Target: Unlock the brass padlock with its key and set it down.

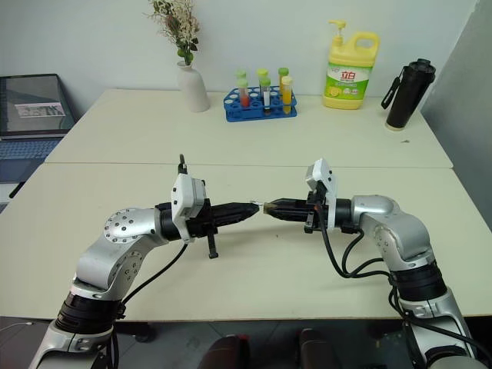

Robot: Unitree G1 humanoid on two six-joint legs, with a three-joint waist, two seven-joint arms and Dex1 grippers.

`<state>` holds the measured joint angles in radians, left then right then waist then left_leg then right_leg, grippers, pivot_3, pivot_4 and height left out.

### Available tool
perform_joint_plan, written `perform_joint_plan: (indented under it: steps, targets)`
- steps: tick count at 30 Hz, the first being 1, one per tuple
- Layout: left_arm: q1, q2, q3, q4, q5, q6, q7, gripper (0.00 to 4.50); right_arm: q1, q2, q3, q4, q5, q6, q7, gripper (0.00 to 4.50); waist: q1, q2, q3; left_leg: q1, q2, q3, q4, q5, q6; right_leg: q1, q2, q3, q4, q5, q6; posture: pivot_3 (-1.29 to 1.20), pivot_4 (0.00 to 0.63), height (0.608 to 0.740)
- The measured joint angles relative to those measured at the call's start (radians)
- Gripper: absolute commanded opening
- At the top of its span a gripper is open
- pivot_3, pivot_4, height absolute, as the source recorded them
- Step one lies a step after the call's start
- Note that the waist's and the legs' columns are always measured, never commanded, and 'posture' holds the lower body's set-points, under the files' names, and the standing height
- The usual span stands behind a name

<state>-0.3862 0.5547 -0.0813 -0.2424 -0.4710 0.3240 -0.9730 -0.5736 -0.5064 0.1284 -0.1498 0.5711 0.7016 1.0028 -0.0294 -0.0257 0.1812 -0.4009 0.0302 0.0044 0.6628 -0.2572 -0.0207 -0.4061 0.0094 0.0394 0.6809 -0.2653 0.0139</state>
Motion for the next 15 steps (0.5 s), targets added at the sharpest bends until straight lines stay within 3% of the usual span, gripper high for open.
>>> perform_joint_plan:
  steps: [15]
  targets:
    - [-0.037, -0.031, 0.011, 0.0, -0.036, 0.054, 0.039, 0.0, 0.0, -0.004, 0.004, 0.0, -0.002, -0.015, 0.003, 0.14, 0.0, 0.0, 0.0, 0.0, 0.0, 0.0, 0.0, 0.0, 0.0, 0.0, 0.0, 0.0, 0.0, 0.0, 0.0, 0.0, 0.15, 0.74]
